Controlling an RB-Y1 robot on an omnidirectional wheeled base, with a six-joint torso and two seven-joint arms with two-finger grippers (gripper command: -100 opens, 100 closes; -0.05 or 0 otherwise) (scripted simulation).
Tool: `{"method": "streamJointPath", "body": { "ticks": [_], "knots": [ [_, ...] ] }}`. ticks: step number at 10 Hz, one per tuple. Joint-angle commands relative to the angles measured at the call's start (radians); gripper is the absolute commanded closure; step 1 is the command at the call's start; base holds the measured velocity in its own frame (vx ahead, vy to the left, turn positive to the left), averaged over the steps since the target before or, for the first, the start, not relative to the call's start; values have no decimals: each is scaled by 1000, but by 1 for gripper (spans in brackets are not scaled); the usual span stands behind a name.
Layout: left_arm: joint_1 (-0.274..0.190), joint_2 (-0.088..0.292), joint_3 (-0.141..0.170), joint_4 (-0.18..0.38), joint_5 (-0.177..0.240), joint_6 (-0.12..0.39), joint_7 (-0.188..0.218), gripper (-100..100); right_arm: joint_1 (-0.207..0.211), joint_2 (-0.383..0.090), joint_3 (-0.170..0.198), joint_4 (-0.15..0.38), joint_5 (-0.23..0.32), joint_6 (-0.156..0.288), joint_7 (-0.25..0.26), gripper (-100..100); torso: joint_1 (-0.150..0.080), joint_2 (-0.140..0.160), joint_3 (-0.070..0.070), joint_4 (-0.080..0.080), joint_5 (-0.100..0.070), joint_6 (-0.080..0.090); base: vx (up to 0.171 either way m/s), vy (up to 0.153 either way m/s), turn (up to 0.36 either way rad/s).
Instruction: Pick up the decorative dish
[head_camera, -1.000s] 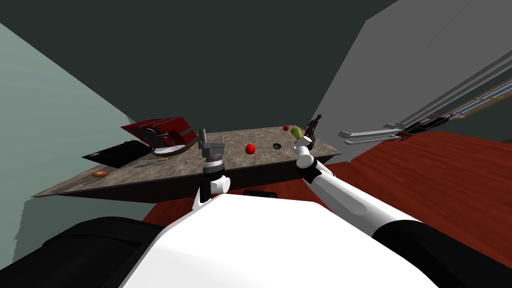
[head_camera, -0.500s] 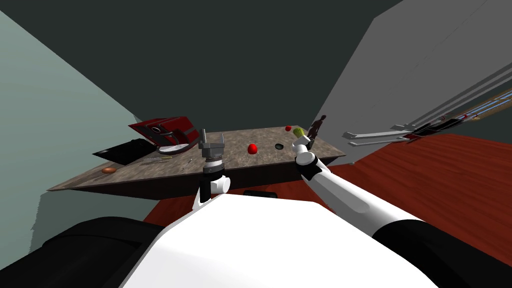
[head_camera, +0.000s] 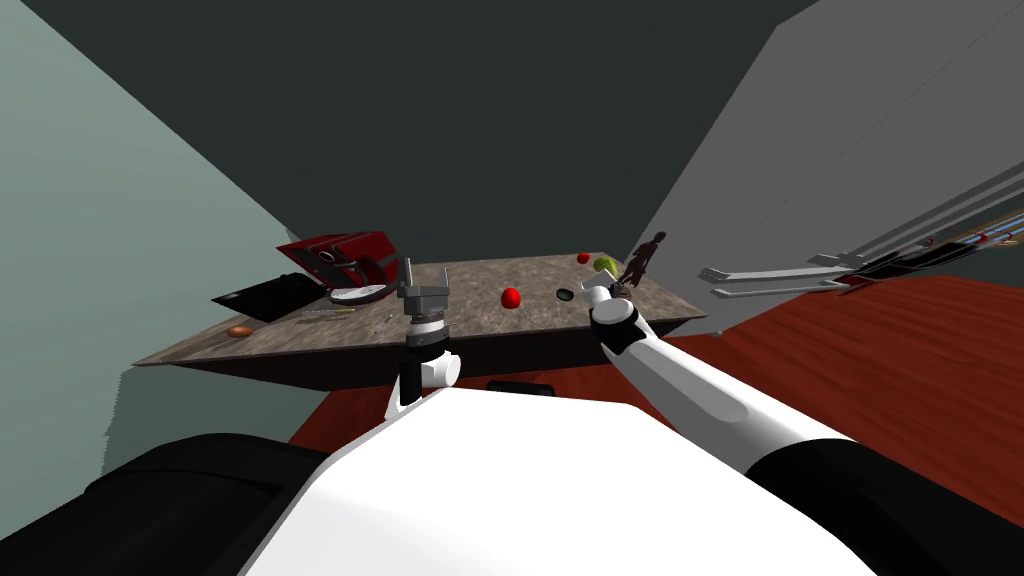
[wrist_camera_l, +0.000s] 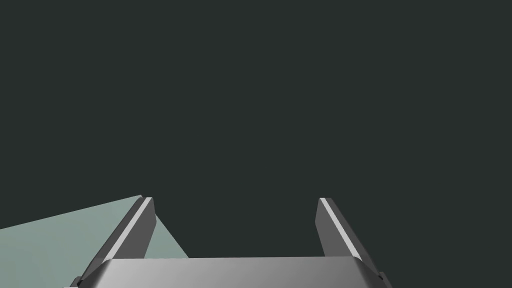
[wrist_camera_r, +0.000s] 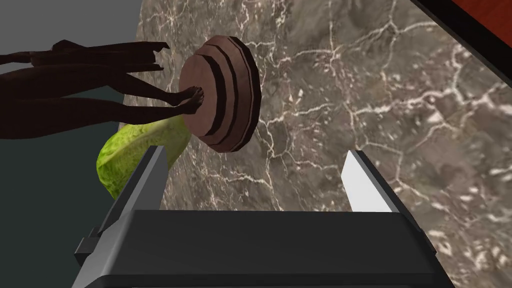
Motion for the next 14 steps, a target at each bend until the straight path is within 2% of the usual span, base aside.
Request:
{"method": "streamJointPath", "body": {
  "ticks": [1,3,7,9,10,11,12,13,14],
  "knots": [
    [0,0,0,0,0,0,0,0,-13,19,-31,-6,-22,-36,15,-100,0,0,0,0,0,0,11,13,55],
    [0,0,0,0,0,0,0,0,-13,19,-31,-6,-22,-36,15,-100,0,0,0,0,0,0,6,9,27],
    [0,0,0,0,0,0,0,0,-61,50,-122,40,-76,-147,22,-100,1,-2,-1,0,0,0,32,23,124],
    [0,0,0,0,0,0,0,0,-61,50,-122,40,-76,-147,22,-100,0,-2,-1,-1,0,0,26,8,19],
    [0,0,0,0,0,0,0,0,-80,67,-159,61,-95,-192,26,-100,-1,-1,-1,0,0,0,37,10,197],
    [0,0,0,0,0,0,0,0,-80,67,-159,80,-95,-192,26,-100,0,-2,-1,0,0,-1,45,8,112],
    [0,0,0,0,0,0,0,0,-94,85,-190,78,-110,-227,30,-100,1,-2,-1,-1,0,0,75,1,157],
    [0,0,0,0,0,0,0,0,-94,85,-190,39,-110,-227,30,-100,0,-4,-2,-1,0,0,75,1,98],
    [0,0,0,0,0,0,0,0,-94,85,-190,60,-110,-227,30,-100,-1,-4,-2,-1,0,0,37,2,-12]
  ]
}}
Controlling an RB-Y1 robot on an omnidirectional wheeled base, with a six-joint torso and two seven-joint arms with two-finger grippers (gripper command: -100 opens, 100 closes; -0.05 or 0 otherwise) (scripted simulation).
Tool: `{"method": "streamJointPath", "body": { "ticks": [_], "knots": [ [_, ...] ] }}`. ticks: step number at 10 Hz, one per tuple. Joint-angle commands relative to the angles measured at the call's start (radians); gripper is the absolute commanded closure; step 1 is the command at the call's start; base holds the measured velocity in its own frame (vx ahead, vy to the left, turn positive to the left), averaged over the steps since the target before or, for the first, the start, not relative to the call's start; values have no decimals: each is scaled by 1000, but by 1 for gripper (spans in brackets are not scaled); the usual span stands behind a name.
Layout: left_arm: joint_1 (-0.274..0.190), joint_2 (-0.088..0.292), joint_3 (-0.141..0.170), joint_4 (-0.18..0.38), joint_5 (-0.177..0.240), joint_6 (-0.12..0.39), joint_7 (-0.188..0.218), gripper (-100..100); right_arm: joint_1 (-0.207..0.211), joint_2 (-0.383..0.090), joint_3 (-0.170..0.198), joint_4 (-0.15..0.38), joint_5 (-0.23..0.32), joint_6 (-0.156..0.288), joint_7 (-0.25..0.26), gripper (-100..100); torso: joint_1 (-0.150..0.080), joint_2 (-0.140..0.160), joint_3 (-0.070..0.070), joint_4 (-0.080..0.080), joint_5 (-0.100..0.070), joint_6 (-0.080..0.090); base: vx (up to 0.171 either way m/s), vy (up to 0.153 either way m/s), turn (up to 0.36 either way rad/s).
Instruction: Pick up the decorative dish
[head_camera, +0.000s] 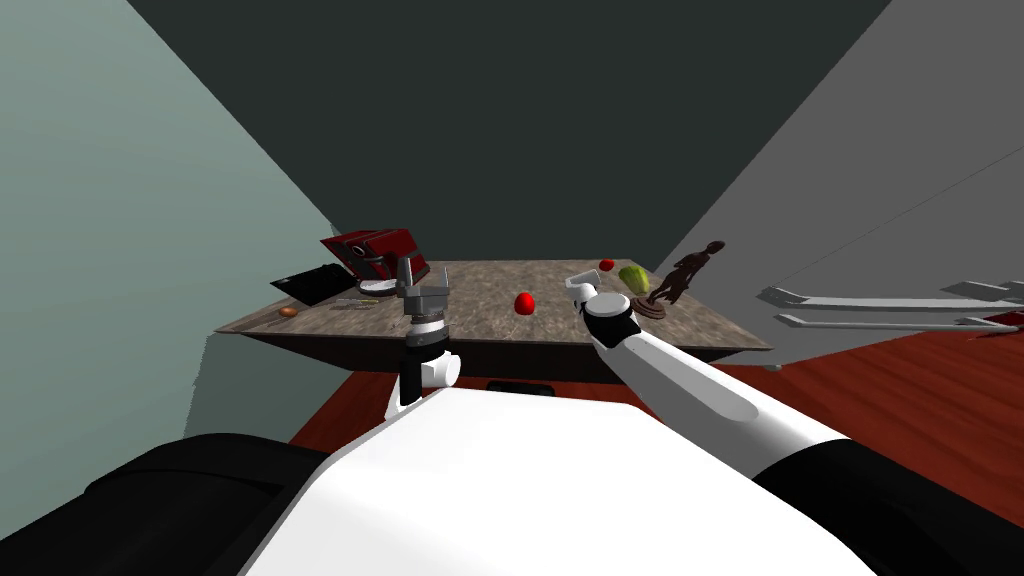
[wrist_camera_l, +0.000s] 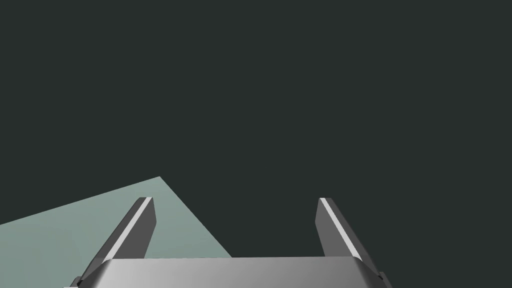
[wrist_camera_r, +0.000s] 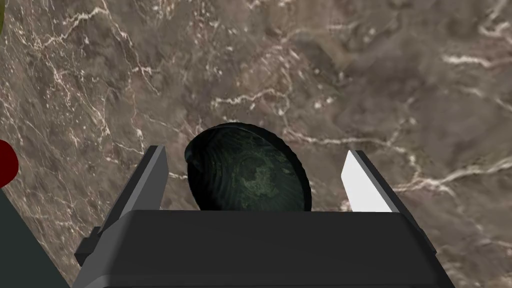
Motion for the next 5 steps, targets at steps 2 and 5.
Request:
{"method": "streamJointPath", "body": {
  "ticks": [2,5],
  "knots": [
    [0,0,0,0,0,0,0,0,-13,17,-27,50,-11,-32,-6,-100,0,2,1,0,0,0,28,2,72],
    [0,0,0,0,0,0,0,0,-15,8,-24,69,-8,-32,-19,-100,0,0,0,0,0,0,44,-7,39]
  ]
}}
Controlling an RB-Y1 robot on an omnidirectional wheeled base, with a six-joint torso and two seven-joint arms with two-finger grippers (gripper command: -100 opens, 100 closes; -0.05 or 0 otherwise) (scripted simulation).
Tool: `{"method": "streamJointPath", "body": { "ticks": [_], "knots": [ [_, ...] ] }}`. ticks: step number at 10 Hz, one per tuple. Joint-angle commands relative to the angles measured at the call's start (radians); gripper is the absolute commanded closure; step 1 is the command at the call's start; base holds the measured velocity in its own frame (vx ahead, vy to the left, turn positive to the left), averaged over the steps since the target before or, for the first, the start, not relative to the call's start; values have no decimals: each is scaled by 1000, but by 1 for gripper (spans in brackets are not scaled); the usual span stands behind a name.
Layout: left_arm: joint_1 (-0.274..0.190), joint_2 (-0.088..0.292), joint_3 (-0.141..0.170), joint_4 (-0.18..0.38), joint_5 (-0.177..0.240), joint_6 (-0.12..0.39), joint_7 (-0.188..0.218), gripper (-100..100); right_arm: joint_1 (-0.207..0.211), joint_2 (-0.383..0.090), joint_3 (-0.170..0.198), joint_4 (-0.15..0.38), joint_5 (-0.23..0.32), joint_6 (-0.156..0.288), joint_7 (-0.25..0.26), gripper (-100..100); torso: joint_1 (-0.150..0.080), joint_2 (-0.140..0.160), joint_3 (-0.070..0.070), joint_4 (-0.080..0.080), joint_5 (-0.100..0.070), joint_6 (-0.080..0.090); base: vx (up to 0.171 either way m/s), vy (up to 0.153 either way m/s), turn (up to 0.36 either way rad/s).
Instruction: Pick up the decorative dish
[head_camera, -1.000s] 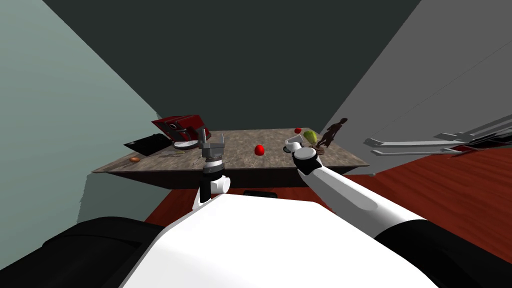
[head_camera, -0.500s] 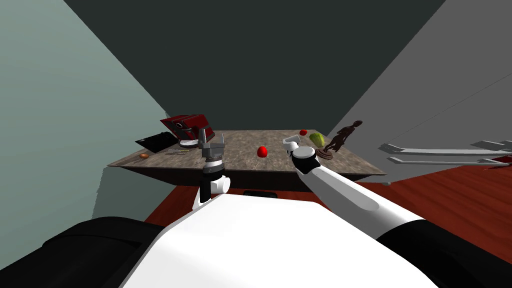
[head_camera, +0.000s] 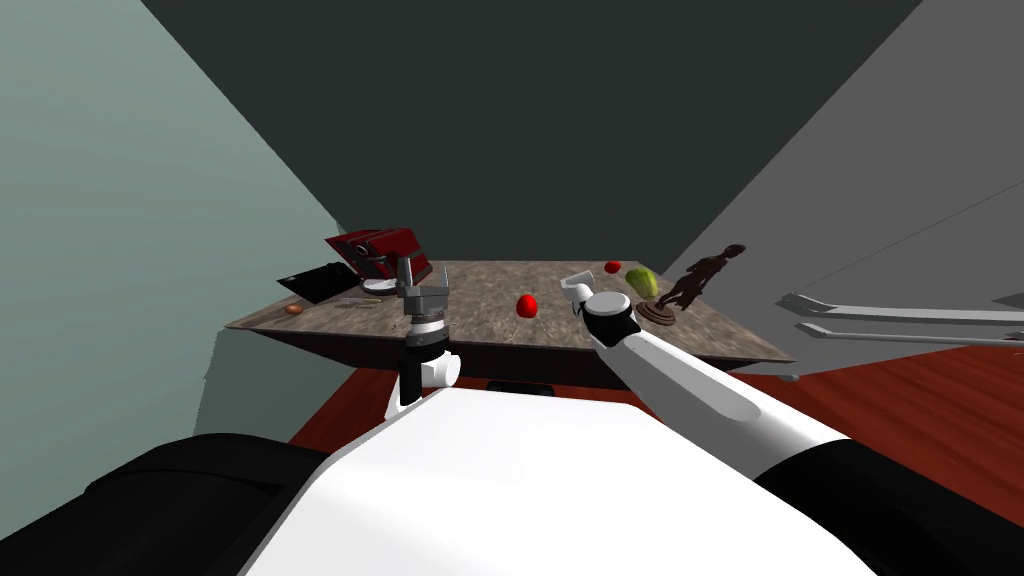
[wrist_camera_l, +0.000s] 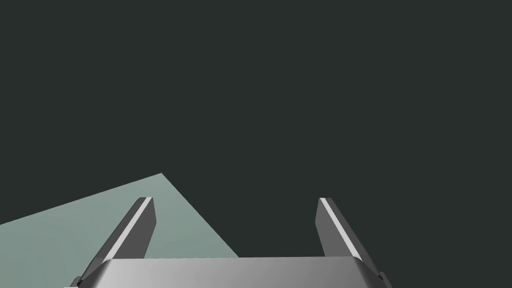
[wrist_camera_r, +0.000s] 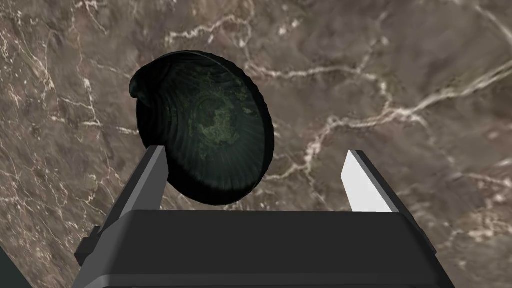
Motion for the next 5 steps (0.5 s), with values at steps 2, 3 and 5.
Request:
{"method": "streamJointPath", "body": {
  "ticks": [2,3,5],
  "knots": [
    [0,0,0,0,0,0,0,0,27,5,0,1,0,30,-9,-100,0,1,1,0,0,0,15,-16,-11],
    [0,0,0,0,0,0,0,0,39,7,0,2,0,42,-12,-100,-2,0,0,0,0,0,52,-50,-28],
    [0,0,0,0,0,0,0,0,30,4,0,6,1,33,-12,100,-2,0,0,0,0,0,12,-11,-1]
  ]
}}
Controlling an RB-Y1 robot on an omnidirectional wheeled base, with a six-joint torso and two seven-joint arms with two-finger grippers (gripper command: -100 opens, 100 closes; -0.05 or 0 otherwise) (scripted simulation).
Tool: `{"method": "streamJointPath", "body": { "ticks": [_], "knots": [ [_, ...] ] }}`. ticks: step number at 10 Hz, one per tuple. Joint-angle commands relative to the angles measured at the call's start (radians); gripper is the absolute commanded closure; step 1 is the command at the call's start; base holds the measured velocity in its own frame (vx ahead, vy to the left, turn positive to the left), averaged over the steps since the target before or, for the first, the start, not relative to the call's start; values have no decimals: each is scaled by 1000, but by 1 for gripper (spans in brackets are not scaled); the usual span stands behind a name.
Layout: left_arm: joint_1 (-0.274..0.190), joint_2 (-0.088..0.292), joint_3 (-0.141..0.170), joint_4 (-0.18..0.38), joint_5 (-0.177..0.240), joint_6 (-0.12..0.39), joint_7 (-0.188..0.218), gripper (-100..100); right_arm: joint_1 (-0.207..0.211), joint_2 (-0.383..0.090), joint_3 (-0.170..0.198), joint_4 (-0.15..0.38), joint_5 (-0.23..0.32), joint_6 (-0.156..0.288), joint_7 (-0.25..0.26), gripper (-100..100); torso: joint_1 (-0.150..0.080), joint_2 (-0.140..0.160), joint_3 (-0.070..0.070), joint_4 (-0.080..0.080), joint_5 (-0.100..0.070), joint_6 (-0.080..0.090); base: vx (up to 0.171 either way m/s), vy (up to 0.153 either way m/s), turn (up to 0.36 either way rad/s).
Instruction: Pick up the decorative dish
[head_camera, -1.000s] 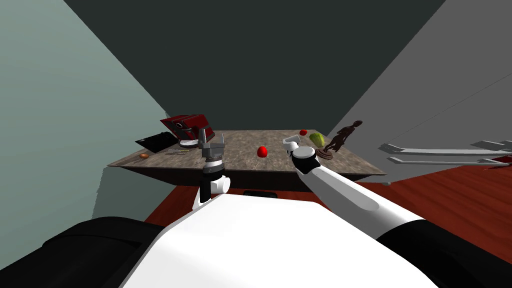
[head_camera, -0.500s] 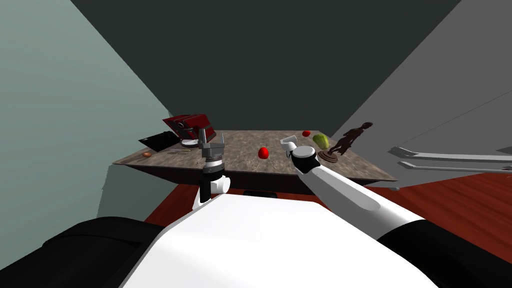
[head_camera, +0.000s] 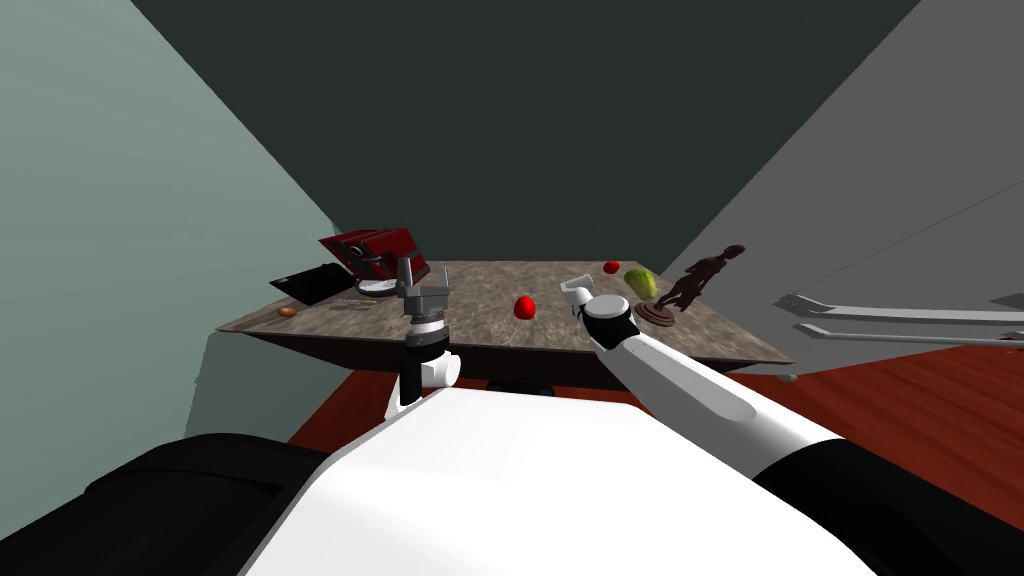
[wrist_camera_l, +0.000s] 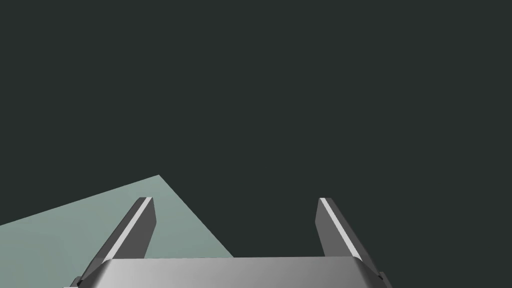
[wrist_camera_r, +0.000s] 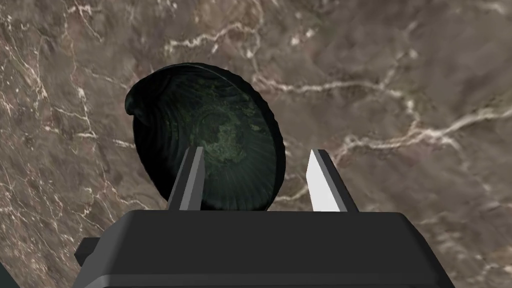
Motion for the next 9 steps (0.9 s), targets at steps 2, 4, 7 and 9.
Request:
{"method": "streamJointPath", "body": {
  "ticks": [2,4,7,9],
  "knots": [
    [0,0,0,0,0,0,0,0,0,1,0,1,0,-1,0,100,0,0,0,0,0,0,0,0,0],
    [0,0,0,0,0,0,0,0,0,1,0,1,0,0,1,100,0,0,0,0,0,1,0,0,0],
    [0,0,0,0,0,0,0,0,-26,-3,0,-5,-1,-29,10,100,3,2,2,1,1,0,-25,27,13],
    [0,0,0,0,0,0,0,0,-24,-3,-1,-6,-1,-26,10,0,3,3,2,1,1,0,-7,9,1]
  ]
}}
